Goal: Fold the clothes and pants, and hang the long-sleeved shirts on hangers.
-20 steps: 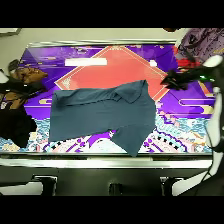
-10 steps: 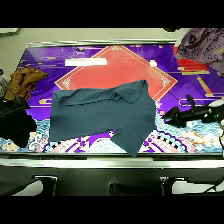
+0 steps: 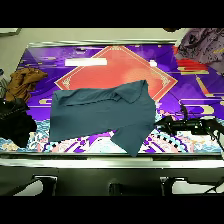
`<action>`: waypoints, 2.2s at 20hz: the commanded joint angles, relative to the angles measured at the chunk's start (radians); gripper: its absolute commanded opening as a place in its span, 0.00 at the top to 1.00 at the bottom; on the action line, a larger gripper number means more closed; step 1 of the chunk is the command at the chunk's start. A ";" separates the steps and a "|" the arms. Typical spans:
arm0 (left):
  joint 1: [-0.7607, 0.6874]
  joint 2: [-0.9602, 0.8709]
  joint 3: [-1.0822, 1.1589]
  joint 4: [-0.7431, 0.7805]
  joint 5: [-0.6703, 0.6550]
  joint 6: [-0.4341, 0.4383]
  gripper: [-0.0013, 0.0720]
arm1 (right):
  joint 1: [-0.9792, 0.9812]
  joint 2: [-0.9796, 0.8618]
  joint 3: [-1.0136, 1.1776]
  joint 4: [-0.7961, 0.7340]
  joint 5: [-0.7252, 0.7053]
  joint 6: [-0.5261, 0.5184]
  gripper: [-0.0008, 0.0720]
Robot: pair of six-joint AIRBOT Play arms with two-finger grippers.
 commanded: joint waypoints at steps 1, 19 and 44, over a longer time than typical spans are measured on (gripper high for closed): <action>0.001 0.001 0.000 0.001 0.000 0.000 0.14 | 0.007 -0.002 -0.022 0.048 -0.096 -0.047 0.33; 0.346 0.008 -0.533 -0.463 0.014 0.276 0.14 | 0.141 0.129 -0.019 -0.005 -0.093 0.049 0.95; 0.197 -0.105 -0.544 -0.579 0.106 0.296 0.96 | 0.153 0.251 -0.019 -0.002 -0.084 0.083 0.95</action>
